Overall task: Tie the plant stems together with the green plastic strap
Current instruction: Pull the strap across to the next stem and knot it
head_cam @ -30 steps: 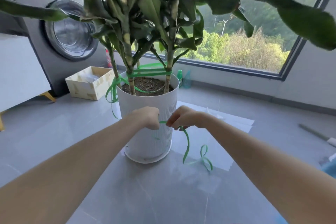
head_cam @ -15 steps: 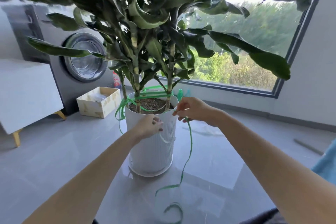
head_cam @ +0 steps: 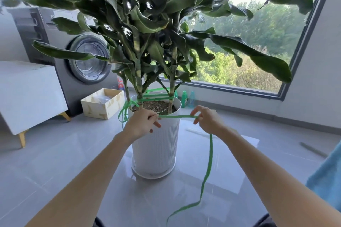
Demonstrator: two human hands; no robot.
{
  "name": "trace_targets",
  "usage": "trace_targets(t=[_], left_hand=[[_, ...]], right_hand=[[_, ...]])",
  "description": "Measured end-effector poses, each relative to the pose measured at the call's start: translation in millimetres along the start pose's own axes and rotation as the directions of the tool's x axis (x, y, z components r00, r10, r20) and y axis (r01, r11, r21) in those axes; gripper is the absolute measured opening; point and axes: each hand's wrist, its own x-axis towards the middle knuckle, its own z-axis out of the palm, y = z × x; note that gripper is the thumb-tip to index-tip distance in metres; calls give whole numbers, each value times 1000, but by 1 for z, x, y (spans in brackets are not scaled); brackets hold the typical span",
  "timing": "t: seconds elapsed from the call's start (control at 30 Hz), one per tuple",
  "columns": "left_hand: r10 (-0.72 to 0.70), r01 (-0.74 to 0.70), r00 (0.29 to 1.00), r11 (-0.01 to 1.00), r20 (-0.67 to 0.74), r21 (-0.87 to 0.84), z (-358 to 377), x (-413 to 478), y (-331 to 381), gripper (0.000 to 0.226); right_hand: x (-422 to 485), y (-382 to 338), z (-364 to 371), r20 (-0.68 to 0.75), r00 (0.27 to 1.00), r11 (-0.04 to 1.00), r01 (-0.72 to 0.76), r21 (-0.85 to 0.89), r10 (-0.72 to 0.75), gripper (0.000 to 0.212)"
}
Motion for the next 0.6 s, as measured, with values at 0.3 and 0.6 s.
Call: trace_targets(t=[0.3, 0.6], left_hand=[[66, -52, 996, 976, -63, 211, 34, 12, 13, 24], [-209, 204, 978, 954, 1, -218, 64, 32, 26, 52]], right_hand=[[-5, -4, 11, 323, 946, 891, -135, 434, -14, 21], [13, 10, 15, 278, 933, 646, -358, 674, 227, 15]])
